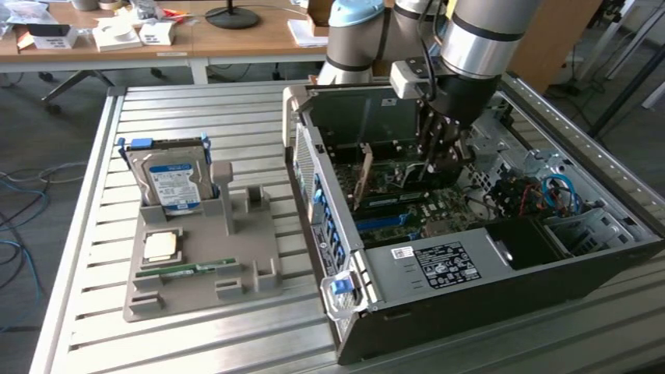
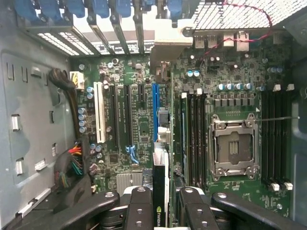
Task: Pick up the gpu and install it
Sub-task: 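Insert the gpu into the slot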
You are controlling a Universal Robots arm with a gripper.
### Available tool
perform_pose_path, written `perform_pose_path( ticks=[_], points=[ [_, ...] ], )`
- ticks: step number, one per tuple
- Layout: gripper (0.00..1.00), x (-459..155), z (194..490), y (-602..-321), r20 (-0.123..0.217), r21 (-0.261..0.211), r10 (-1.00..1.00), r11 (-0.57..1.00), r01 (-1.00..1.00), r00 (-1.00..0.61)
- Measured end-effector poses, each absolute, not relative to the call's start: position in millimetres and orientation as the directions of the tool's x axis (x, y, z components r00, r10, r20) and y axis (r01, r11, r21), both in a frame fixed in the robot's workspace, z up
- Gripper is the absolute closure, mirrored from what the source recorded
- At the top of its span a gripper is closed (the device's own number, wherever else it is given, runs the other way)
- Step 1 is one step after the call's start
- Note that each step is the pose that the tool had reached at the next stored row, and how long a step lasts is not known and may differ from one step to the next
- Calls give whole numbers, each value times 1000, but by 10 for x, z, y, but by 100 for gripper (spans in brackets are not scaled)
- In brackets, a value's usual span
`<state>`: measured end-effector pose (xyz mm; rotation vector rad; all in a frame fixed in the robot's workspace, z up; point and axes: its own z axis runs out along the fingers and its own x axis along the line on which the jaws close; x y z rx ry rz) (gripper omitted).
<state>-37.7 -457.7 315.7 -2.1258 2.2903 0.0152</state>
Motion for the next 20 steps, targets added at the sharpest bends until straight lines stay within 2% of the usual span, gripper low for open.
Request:
perform_pose_path(
  ticks=[20],
  points=[
    [74,-472,3099,-4649,-19,-4,-997,74,-997,-74]
  ],
)
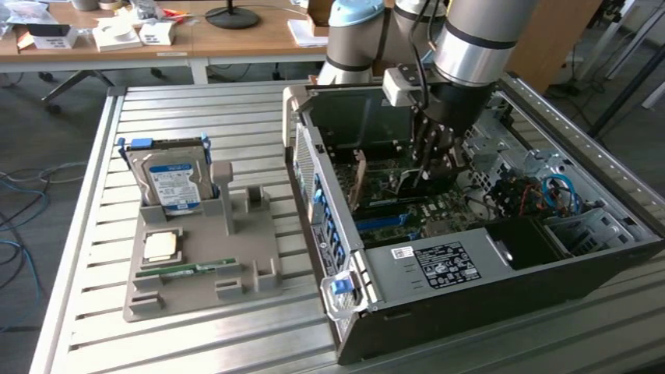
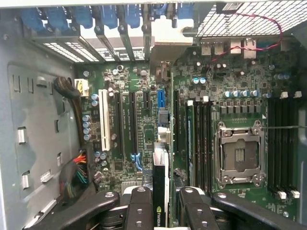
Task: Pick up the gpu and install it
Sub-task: 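Insert the gpu into the slot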
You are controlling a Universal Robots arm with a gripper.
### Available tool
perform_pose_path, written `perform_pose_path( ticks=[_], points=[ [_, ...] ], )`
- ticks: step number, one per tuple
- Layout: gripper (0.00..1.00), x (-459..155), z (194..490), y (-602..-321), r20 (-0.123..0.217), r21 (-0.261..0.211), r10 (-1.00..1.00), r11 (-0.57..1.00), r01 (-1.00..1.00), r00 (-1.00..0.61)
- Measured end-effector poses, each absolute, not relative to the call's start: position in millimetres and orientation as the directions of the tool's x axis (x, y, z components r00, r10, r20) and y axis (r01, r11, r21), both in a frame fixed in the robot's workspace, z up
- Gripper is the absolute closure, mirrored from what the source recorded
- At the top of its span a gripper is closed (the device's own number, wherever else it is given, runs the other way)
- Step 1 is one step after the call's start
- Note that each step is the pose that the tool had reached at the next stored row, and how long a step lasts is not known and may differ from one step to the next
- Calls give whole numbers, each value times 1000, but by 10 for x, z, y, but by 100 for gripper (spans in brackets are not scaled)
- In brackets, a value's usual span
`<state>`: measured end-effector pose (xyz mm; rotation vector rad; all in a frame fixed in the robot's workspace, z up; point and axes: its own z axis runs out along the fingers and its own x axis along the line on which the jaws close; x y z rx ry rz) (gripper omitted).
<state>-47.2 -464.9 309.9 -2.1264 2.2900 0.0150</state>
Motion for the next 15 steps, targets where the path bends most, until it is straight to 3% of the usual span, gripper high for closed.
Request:
perform_pose_path(
  ticks=[15],
  points=[
    [74,-525,2964,-4649,-19,-5,-997,72,-997,-72]
  ],
)
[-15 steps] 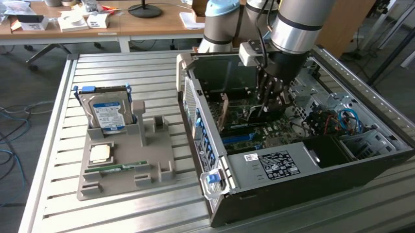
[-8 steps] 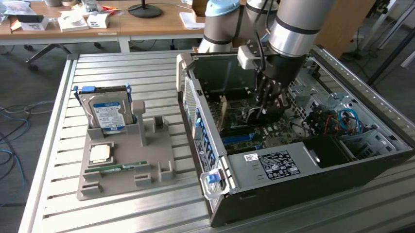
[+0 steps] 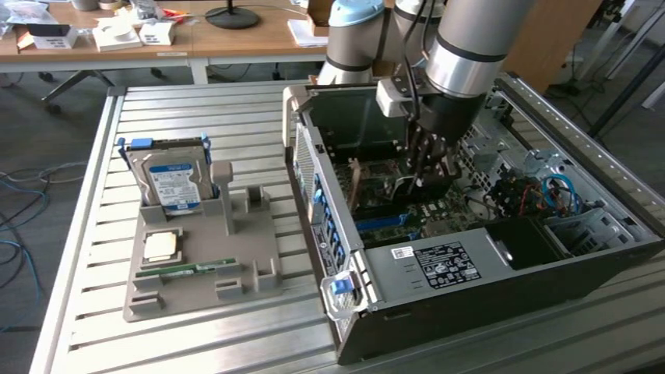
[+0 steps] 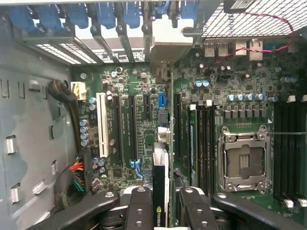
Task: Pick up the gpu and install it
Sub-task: 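Insert the gpu into the slot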
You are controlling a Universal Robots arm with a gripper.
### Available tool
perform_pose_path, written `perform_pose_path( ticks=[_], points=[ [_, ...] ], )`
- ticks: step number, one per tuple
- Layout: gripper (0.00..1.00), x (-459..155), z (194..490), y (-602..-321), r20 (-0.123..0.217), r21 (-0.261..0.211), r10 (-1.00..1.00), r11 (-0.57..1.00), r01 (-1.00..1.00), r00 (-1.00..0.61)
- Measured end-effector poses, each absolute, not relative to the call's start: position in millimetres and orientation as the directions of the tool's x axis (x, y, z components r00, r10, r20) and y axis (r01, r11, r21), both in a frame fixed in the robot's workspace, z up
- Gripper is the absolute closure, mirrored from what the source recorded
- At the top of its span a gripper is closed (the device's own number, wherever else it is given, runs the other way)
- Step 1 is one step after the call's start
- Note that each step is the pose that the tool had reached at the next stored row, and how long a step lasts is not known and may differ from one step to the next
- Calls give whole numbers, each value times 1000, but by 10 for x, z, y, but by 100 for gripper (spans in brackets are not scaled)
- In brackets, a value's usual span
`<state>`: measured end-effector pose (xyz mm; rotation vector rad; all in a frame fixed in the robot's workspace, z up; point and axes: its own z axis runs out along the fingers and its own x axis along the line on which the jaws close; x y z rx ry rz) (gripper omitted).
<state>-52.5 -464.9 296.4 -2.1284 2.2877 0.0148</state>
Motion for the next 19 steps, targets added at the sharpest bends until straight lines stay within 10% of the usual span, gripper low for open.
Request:
perform_pose_path(
  ticks=[19],
  points=[
    [74,-602,2830,-4650,-18,-7,-997,70,-998,-70]
  ],
)
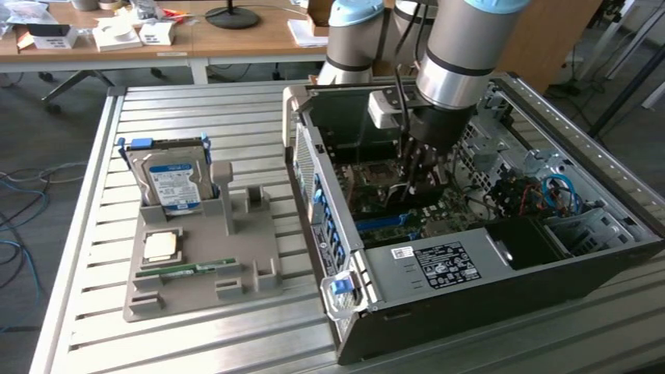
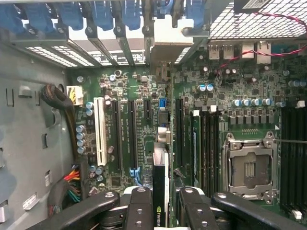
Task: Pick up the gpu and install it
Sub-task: 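Insert the gpu into the slot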
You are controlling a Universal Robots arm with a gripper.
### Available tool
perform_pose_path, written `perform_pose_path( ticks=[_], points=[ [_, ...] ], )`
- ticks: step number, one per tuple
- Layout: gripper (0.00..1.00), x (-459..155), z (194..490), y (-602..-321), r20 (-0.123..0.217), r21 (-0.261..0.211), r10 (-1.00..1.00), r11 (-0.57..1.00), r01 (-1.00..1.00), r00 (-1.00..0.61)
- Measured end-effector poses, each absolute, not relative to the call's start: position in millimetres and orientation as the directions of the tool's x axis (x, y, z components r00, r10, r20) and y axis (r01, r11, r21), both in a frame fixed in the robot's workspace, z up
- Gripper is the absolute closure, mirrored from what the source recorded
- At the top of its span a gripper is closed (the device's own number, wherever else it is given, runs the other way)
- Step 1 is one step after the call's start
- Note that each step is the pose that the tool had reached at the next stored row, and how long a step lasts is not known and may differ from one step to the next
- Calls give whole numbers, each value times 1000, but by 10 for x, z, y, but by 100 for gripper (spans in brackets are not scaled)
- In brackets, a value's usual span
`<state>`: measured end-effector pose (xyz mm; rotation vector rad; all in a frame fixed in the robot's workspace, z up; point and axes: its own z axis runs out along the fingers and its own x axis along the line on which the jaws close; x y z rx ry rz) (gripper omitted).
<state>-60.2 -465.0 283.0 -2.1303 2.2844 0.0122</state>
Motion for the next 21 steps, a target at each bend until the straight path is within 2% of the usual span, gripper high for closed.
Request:
perform_pose_path(
  ticks=[21],
  points=[
    [74,-682,2799,-4649,-19,-7,-997,70,-998,-70]
  ],
)
